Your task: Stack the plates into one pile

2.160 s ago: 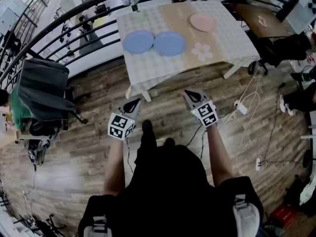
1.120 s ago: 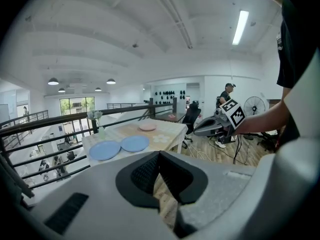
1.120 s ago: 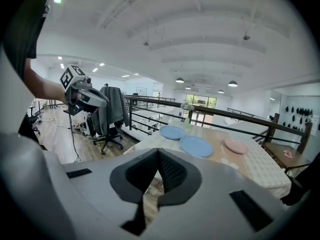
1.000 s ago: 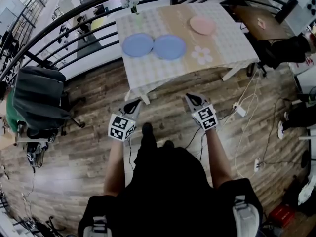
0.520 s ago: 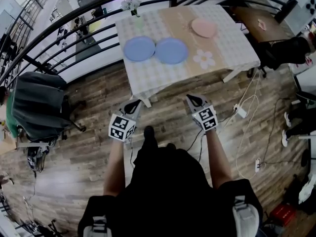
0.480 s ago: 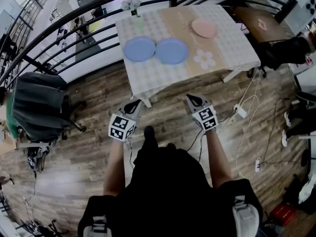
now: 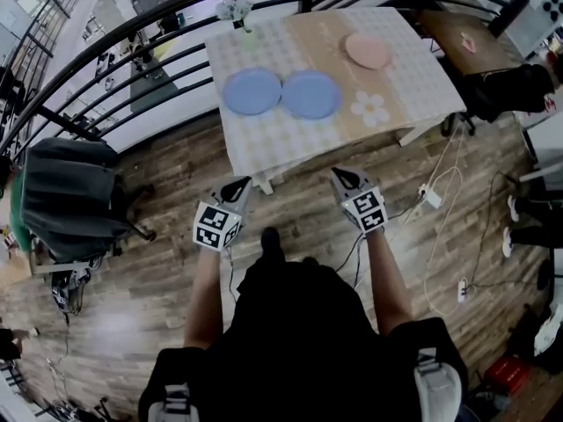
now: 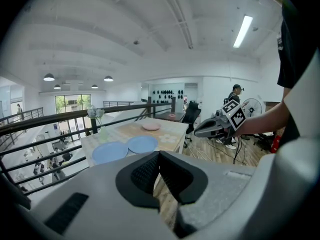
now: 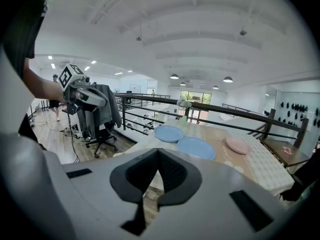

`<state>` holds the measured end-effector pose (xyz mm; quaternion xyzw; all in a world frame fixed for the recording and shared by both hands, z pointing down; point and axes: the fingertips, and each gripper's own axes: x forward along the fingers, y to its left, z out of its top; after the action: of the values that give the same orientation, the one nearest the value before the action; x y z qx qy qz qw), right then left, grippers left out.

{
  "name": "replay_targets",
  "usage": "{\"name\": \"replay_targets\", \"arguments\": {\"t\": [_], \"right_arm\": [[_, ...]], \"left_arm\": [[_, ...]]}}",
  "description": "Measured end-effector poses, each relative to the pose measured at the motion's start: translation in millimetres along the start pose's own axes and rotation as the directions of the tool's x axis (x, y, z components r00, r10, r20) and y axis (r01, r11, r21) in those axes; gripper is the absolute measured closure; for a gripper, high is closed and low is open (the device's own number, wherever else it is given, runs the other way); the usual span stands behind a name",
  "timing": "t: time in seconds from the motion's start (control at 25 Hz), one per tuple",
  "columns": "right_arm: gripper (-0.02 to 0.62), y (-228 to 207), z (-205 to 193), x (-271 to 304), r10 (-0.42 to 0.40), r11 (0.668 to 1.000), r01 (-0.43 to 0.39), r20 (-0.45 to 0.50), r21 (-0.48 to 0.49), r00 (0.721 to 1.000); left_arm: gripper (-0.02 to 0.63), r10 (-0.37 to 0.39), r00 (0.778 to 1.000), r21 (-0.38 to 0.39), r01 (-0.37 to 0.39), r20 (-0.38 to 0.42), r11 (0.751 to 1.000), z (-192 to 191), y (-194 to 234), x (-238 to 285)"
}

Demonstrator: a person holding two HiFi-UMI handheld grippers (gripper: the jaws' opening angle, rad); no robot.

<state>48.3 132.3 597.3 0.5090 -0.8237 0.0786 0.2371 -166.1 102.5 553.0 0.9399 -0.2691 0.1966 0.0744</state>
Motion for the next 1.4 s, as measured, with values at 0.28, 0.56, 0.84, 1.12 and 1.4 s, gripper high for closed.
{"name": "replay_targets", "arguments": {"t": [0.28,0.56,0.84,1.12,1.4], "right_arm": [[0.597,-3,7,20,-0.033,0.999,0.033,-0.009,0.016,0.999],[0.597,-1,16,38,-0.082,0.996,0.082,-0.015,0.030,0.997],[0.597,0,19,58,-0.119,0.992,0.121,-0.032,0.045,0.992],[0.597,11,27,78,-0.129,0.990,0.131,-0.037,0.047,0.991],[0.597,19,23,92,-0.129,0.990,0.132,-0.062,0.057,0.990]], "left_arm": [[0.606,-0.037,0.999,0.007,0.037,-0.002,0.999,1,26,9],[0.606,-0.077,0.997,0.027,0.077,0.008,0.997,5,56,17],[0.605,-0.123,0.992,0.041,0.123,0.011,0.992,2,81,26],[0.605,-0.131,0.991,0.037,0.130,0.020,0.991,0,109,23],[0.605,-0.147,0.989,0.037,0.146,0.005,0.989,-9,122,22]]}}
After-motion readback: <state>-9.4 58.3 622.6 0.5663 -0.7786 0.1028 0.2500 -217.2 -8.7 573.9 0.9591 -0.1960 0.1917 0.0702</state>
